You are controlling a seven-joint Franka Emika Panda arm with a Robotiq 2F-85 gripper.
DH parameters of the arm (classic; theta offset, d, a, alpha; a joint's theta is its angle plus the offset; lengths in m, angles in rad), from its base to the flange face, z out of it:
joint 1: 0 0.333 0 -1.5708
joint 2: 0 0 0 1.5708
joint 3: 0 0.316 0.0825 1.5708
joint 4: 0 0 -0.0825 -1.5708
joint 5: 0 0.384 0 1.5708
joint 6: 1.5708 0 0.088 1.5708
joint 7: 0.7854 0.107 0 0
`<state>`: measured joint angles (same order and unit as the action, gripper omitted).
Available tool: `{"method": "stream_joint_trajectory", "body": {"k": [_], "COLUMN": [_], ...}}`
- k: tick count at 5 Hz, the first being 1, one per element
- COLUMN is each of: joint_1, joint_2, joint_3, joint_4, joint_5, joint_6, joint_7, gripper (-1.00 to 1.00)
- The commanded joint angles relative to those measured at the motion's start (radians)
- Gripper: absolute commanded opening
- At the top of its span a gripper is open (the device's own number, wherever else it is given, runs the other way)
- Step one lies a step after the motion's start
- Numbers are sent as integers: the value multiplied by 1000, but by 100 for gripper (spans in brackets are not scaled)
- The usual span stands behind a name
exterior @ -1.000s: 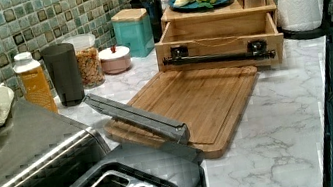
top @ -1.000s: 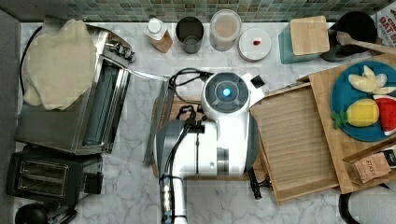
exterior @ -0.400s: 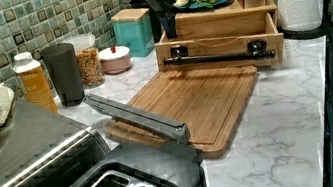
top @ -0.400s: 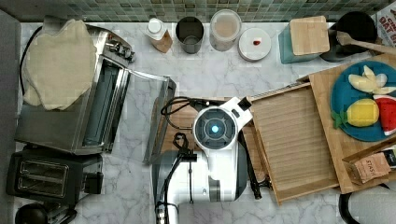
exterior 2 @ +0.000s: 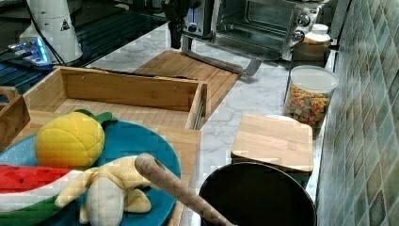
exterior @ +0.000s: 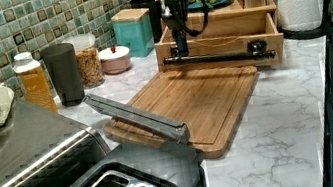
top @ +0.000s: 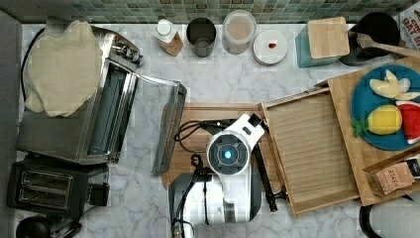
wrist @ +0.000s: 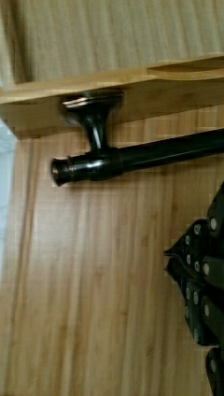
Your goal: Close the drawer.
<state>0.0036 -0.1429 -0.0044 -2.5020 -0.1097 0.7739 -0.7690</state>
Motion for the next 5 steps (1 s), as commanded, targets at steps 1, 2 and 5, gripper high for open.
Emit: {"method": "stream_joint_trajectory", "body": {"k": [1,2,5], "joint_1": [-37,-54,-71], "joint_2": [-55,-14,9], "joint_3": [-44,-73,-167], "joint_4": [-100,-119,-164], "joint_5": [-104,-127,-84], "joint_6": [-2,94,220], "joint_7": [-124,-179,-309], "gripper": [-100,-100,-100]}}
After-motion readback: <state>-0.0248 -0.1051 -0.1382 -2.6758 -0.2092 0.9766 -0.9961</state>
